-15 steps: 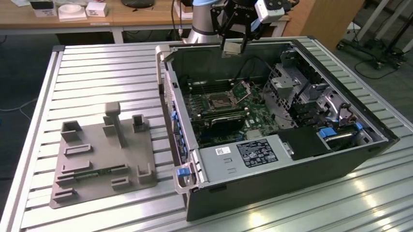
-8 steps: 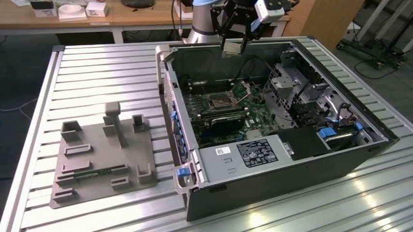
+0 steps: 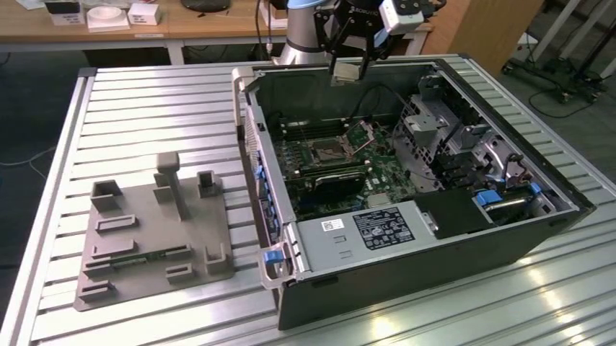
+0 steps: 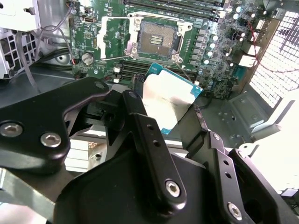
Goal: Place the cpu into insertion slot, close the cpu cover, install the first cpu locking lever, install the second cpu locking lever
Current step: 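Place the cpu into insertion slot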
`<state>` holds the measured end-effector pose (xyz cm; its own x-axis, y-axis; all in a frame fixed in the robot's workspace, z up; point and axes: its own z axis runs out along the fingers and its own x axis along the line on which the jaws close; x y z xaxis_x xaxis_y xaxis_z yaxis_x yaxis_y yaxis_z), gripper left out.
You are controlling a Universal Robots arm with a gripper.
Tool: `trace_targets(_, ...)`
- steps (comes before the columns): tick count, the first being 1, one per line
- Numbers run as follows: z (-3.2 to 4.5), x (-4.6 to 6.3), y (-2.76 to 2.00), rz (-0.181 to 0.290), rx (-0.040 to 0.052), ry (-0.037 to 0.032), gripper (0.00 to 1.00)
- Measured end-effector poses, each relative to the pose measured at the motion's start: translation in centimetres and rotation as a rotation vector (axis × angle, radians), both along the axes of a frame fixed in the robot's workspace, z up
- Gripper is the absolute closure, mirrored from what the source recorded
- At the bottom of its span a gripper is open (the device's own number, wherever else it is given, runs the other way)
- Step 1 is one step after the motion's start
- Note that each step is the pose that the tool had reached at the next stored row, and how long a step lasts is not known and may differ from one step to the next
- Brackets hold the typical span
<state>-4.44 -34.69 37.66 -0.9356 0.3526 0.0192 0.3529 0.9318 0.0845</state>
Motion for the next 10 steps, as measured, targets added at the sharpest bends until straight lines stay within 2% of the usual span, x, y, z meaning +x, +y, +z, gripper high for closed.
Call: trace_targets(10,0.0,0.0,0.0,-0.003,0.0,0.0,0.46)
